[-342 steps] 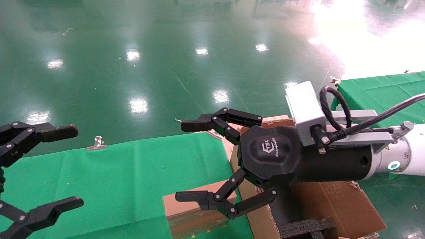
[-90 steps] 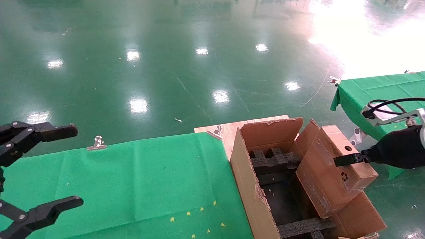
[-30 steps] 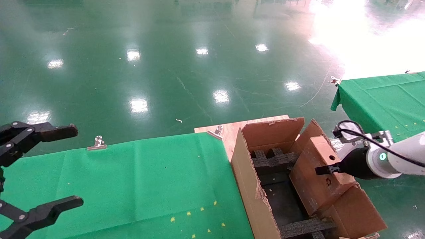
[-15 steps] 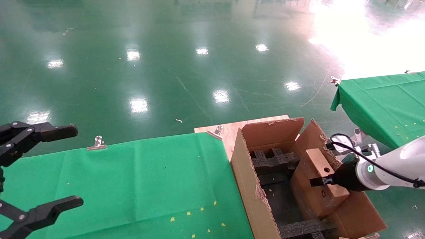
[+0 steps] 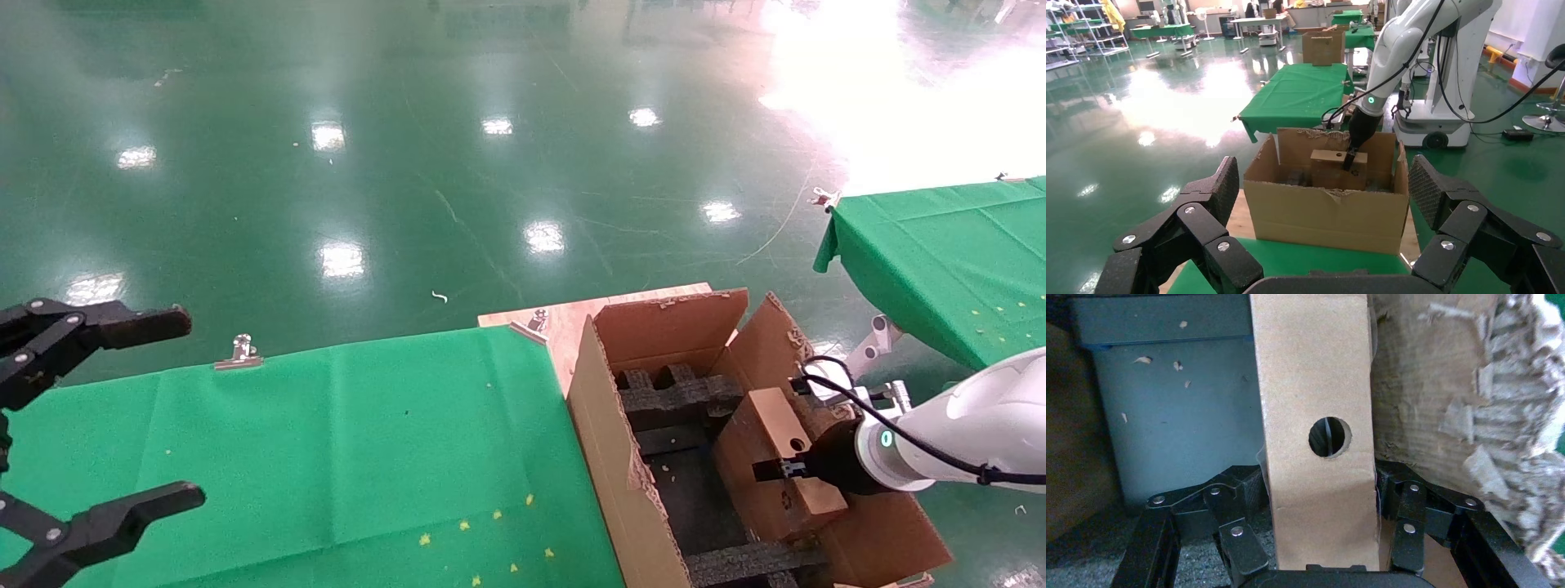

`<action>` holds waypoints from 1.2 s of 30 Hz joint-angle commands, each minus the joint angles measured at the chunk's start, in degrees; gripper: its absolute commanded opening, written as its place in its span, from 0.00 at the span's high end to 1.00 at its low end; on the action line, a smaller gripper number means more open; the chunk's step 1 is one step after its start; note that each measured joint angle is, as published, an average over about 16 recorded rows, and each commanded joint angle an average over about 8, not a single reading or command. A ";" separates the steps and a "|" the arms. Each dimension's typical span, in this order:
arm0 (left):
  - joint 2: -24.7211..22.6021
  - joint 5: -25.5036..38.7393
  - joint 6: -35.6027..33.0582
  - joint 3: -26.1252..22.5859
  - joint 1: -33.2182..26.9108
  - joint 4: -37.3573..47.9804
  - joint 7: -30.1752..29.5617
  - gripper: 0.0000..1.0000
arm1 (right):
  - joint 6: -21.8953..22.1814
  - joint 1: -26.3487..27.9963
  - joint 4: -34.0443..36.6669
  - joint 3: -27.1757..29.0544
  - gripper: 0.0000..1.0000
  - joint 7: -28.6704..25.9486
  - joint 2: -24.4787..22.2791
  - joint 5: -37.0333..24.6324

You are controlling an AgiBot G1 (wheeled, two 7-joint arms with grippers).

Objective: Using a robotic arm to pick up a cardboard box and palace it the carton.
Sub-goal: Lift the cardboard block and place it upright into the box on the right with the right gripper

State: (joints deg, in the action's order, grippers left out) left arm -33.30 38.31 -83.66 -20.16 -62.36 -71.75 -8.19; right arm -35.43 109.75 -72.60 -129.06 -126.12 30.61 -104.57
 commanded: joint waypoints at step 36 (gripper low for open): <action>0.01 -0.02 0.02 -0.01 0.01 0.02 0.01 0.00 | 0.83 1.06 2.50 1.13 0.00 2.32 0.18 2.75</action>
State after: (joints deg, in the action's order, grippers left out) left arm -33.29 38.30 -83.65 -20.17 -62.34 -71.73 -8.18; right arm -34.53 110.97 -70.23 -127.85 -123.78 30.72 -101.90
